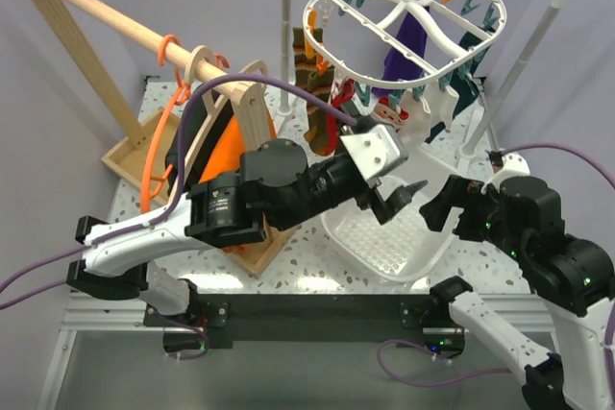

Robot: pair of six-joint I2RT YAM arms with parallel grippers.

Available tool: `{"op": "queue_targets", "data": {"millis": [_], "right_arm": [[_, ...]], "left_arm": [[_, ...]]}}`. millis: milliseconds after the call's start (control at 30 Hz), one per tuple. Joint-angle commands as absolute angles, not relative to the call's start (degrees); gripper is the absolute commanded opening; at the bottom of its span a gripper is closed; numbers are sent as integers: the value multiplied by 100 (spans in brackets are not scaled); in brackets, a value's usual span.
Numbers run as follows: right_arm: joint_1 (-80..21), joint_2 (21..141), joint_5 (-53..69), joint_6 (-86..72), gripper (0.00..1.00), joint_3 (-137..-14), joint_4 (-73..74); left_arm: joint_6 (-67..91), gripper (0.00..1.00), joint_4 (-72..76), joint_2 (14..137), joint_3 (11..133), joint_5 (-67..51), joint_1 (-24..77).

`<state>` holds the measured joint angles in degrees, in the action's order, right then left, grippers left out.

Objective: Remove the socks clipped to the hanger

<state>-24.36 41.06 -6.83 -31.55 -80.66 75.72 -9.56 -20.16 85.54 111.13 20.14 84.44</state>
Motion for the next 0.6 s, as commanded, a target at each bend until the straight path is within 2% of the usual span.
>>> {"op": "queue_targets", "data": {"millis": [0, 200, 367, 567], "right_arm": [[-2426, 3946, -888, -3287, 99, -7814, 7453], [-2426, 3859, -1081, -3234, 99, -7665, 7059], [-2426, 3516, -1326, -3234, 99, -7023, 5952], [-2417, 4173, -1564, -3068, 99, -6767, 4879]], "left_arm": [[-405, 100, -2214, 8648, 11433, 1960, 8288], [-387, 100, -2584, 9061, 11873, 2539, 8244], [-457, 99, -2733, 9394, 12268, 3058, 8200], [-632, 93, -2918, 9650, 12586, 4042, 8165]]}}
